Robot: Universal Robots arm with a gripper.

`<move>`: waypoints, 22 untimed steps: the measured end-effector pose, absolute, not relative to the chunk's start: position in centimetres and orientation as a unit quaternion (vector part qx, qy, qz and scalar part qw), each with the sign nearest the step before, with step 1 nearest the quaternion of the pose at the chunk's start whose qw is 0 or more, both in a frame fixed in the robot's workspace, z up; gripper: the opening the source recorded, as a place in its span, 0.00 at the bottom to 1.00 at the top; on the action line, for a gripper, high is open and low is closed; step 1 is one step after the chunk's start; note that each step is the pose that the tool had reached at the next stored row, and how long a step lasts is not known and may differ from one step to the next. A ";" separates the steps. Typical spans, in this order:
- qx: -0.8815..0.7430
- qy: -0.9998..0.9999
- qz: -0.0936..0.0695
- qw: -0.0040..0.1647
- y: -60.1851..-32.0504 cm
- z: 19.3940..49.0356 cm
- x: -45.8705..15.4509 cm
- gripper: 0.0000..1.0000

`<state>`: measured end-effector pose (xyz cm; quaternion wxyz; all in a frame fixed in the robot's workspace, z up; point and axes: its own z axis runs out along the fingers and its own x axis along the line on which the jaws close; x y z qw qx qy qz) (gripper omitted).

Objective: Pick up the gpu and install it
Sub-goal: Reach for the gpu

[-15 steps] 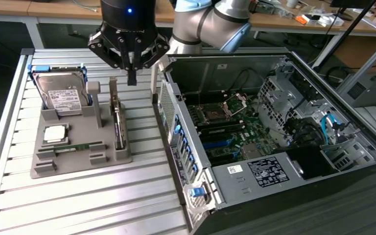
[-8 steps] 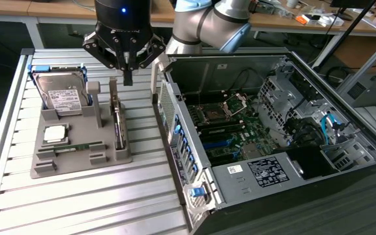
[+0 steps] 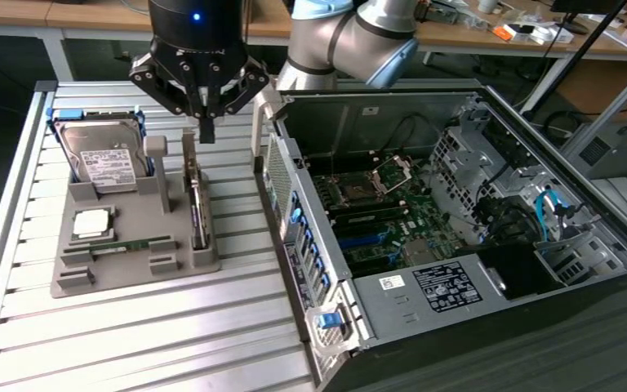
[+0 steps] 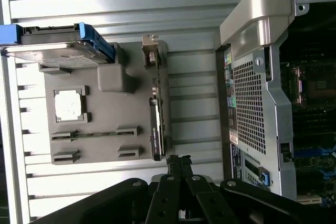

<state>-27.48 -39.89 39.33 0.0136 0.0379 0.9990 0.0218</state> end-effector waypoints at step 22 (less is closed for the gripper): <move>0.038 0.999 0.022 0.014 -39.9 39.3 -29.0 0.10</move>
